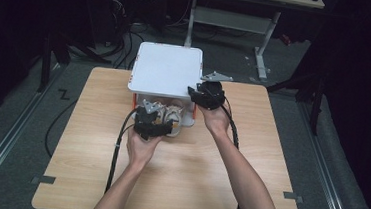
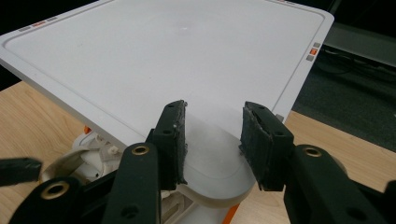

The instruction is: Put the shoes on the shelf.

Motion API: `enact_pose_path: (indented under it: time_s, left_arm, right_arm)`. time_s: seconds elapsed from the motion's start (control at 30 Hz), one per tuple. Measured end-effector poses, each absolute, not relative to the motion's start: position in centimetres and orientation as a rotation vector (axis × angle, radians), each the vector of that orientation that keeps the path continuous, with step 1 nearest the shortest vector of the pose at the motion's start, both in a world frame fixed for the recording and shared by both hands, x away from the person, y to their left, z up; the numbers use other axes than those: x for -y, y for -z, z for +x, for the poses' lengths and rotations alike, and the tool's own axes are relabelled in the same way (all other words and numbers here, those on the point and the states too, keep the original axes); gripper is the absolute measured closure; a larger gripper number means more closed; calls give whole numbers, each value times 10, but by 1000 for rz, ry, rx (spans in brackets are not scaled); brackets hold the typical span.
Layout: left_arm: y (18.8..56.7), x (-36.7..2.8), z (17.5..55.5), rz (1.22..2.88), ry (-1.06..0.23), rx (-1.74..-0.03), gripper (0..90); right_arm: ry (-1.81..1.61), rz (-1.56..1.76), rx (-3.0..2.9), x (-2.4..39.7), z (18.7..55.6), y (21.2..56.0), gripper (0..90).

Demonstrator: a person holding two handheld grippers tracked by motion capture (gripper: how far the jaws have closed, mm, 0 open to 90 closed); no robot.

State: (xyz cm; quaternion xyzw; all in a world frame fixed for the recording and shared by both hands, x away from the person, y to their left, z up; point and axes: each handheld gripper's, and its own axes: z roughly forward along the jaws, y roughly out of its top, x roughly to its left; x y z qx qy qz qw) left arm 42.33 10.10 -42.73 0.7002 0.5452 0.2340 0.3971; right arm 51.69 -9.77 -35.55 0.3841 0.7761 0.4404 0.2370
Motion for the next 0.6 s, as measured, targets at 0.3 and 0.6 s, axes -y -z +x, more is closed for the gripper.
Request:
enact_pose_path:
  time_s: [0.3,0.6]
  left_arm:
    - [453,-99,404,1858,-522,-1480,162]
    - [461,-83,421,1844,-551,-1550,175]
  right_arm:
    - [-1204,1056,-2123,97,516,356,598]
    - [-1188,1056,-2127,97,515,355,598]
